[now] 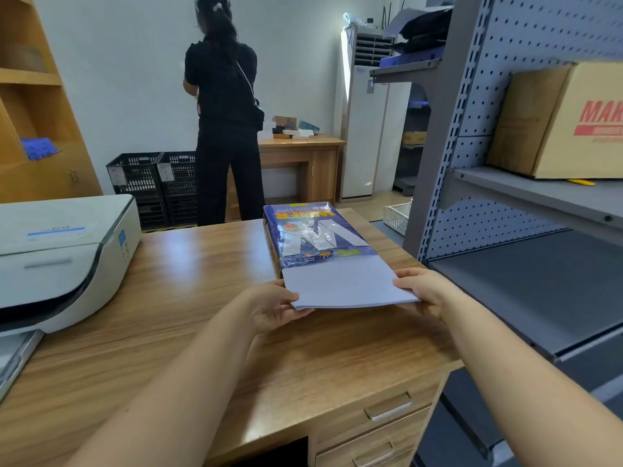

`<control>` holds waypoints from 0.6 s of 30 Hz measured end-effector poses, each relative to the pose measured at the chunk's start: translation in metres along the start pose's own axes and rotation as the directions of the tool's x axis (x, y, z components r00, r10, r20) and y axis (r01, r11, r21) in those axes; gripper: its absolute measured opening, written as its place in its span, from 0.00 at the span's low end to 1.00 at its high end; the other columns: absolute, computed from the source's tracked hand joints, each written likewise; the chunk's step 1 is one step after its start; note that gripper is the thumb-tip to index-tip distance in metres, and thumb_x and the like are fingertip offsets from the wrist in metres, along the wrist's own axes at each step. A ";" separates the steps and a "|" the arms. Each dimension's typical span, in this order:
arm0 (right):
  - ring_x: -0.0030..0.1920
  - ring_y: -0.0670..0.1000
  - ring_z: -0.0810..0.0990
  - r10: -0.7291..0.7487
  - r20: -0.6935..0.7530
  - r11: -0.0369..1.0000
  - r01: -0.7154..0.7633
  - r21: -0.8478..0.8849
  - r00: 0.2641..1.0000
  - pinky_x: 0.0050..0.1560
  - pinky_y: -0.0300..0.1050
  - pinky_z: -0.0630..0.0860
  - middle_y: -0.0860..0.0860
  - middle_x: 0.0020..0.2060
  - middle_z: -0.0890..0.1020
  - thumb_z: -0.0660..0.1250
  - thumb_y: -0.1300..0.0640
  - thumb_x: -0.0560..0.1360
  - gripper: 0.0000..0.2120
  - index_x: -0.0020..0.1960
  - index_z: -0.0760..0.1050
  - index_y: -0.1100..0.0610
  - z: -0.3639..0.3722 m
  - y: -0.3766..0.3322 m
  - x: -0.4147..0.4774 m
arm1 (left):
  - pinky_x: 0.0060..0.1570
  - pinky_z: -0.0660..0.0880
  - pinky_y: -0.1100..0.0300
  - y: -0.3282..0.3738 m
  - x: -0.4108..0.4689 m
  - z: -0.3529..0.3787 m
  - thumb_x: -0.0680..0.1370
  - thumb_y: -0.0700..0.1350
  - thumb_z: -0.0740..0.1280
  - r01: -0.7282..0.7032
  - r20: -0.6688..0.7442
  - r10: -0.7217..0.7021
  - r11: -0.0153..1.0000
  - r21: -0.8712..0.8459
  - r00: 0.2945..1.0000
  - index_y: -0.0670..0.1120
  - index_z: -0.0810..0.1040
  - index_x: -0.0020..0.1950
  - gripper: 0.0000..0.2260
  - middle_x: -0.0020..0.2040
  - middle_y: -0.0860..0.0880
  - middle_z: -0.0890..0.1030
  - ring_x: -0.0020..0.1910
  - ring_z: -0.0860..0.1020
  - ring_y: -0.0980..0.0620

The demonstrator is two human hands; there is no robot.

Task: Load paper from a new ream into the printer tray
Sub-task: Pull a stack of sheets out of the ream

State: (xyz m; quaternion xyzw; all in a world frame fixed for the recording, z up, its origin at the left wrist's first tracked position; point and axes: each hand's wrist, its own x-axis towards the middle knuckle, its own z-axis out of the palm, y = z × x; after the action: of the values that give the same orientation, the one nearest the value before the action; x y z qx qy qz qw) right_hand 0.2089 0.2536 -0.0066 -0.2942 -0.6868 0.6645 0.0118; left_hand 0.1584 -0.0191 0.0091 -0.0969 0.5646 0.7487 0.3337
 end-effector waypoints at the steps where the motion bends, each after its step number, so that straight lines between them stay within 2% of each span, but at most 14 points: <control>1: 0.41 0.52 0.82 0.002 0.001 1.000 -0.002 -0.003 1.000 0.26 0.42 0.80 0.58 0.52 0.82 0.65 0.65 0.78 0.11 0.59 0.76 0.59 0.000 0.001 -0.001 | 0.25 0.80 0.54 -0.001 0.000 0.000 0.80 0.28 0.57 0.006 -0.001 -0.005 1.000 0.003 1.000 0.38 0.70 0.65 0.16 0.64 0.36 0.75 0.58 0.77 0.38; 5: 0.46 0.54 0.82 0.009 -0.002 1.000 -0.009 0.004 1.000 0.30 0.44 0.83 0.59 0.55 0.81 0.64 0.65 0.78 0.11 0.59 0.75 0.58 -0.001 0.005 -0.008 | 0.25 0.80 0.55 -0.005 -0.001 -0.002 0.79 0.28 0.58 0.015 0.005 -0.016 1.000 0.016 1.000 0.38 0.71 0.65 0.16 0.62 0.36 0.76 0.51 0.79 0.39; 11: 0.43 0.53 0.83 0.016 -0.006 1.000 -0.016 0.021 1.000 0.28 0.44 0.82 0.58 0.55 0.81 0.64 0.65 0.78 0.13 0.62 0.74 0.59 -0.003 0.007 -0.017 | 0.27 0.81 0.54 -0.008 -0.010 0.000 0.80 0.29 0.58 0.028 0.016 -0.029 0.999 0.024 0.999 0.38 0.73 0.56 0.09 0.61 0.36 0.76 0.53 0.79 0.39; 18: 0.41 0.53 0.82 0.024 0.003 0.999 -0.024 0.039 1.000 0.26 0.42 0.80 0.59 0.54 0.81 0.64 0.65 0.78 0.14 0.63 0.74 0.59 -0.005 0.008 -0.030 | 0.25 0.80 0.55 -0.015 -0.016 -0.001 0.80 0.29 0.58 0.024 0.003 -0.024 0.999 0.039 1.000 0.38 0.70 0.64 0.14 0.62 0.36 0.76 0.51 0.79 0.39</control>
State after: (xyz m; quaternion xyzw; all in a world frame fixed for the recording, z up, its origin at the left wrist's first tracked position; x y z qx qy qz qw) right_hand 0.2386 0.2451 -0.0023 -0.3014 -0.6700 0.6783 0.0089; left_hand 0.1789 -0.0238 0.0056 -0.0960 0.5771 0.7337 0.3455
